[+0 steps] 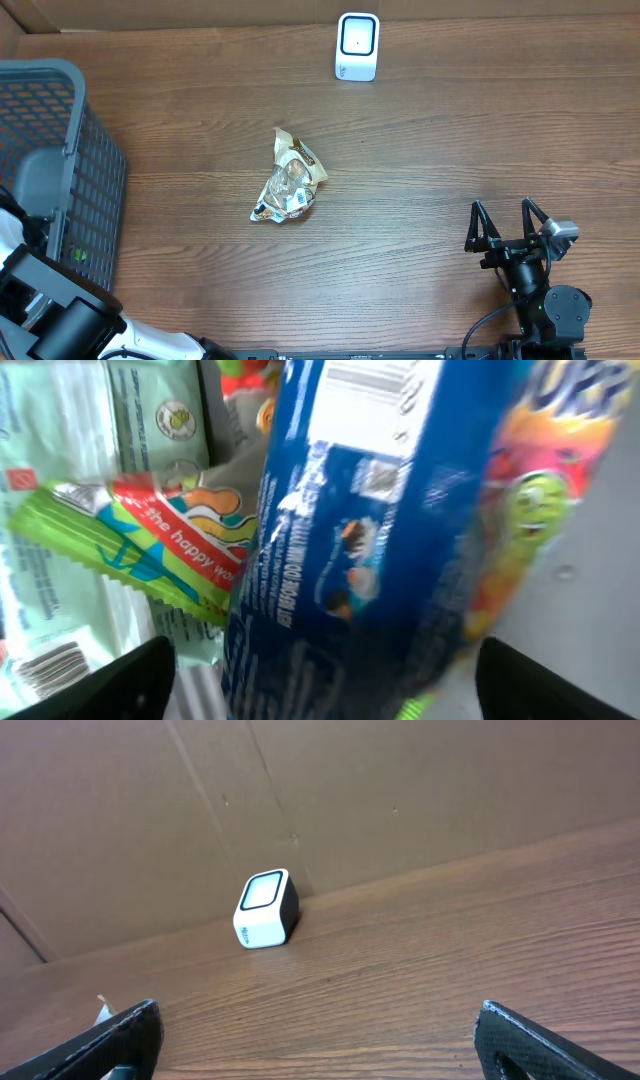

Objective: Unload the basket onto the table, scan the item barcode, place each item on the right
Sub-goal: 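Reach the left gripper back into the basket and grasp the blue packet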

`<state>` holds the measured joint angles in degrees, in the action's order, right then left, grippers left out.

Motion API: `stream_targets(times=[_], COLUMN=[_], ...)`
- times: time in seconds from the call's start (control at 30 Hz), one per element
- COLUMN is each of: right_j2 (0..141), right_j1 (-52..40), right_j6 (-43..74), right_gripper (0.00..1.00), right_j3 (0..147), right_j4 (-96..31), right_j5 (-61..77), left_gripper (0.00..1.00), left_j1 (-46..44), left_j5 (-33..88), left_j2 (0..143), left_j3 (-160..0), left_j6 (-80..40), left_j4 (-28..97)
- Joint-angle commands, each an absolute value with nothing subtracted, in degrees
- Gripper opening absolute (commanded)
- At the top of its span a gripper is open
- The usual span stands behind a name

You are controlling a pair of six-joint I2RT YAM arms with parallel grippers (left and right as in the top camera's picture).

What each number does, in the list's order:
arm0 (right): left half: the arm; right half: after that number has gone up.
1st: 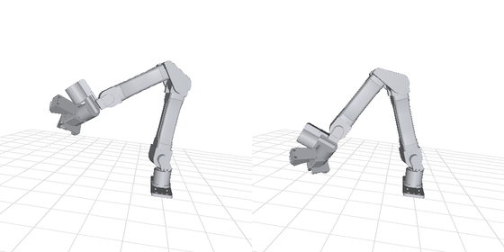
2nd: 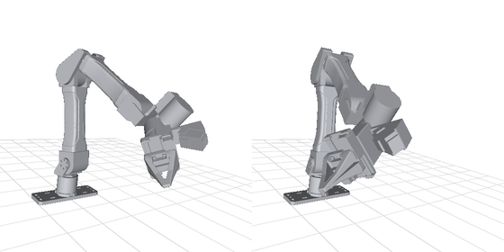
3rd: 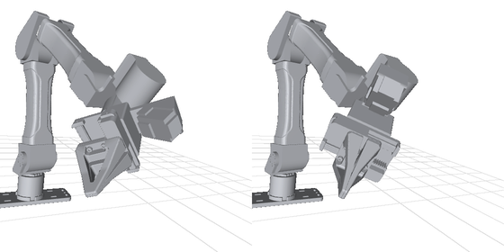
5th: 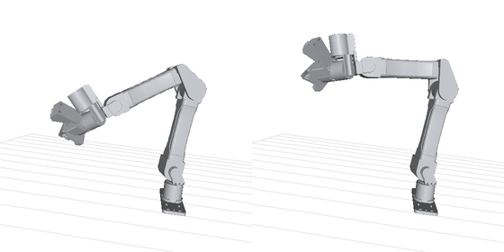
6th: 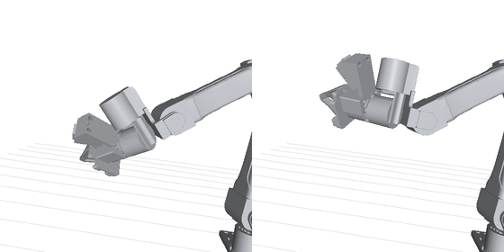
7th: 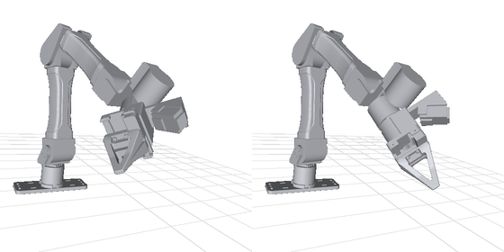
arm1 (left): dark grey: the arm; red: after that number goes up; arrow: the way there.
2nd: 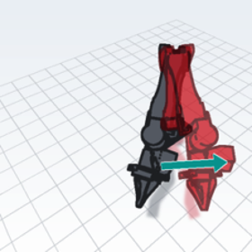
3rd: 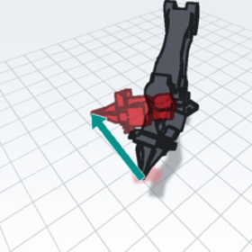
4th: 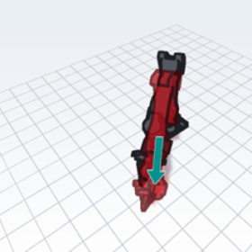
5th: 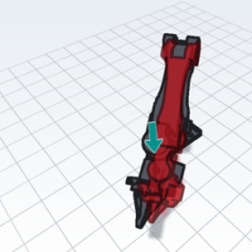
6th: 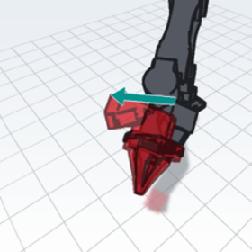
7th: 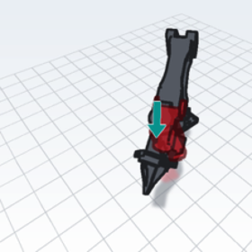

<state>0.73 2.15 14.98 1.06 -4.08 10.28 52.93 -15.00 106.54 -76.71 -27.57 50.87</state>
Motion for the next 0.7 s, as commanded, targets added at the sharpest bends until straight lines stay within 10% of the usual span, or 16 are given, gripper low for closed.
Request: stream_targets(times=[0.0,0.3,0.67], right_j2=[0.2,0.2,0.2], right_j1=[1.8,1.8,1.8], right_j6=[15.0,15.0,15.0], right_gripper=[1.00,1.00,1.00], right_j3=[0.5,0.5,0.5], right_j4=[-3.8,-3.7,-3.7], right_j5=[10.6,10.6,10.6], left_gripper=[0.79,0.04,0.04], left_j1=[53.3,53.0,47.5], left_j5=[-17.0,-9.7,7.2], left_j2=[106.6,106.0,105.8], left_j3=[-74.1,-78.3,-106.8], left_j6=[-28.7,-28.3,-22.4], left_j4=[49.6,51.8,67.8])
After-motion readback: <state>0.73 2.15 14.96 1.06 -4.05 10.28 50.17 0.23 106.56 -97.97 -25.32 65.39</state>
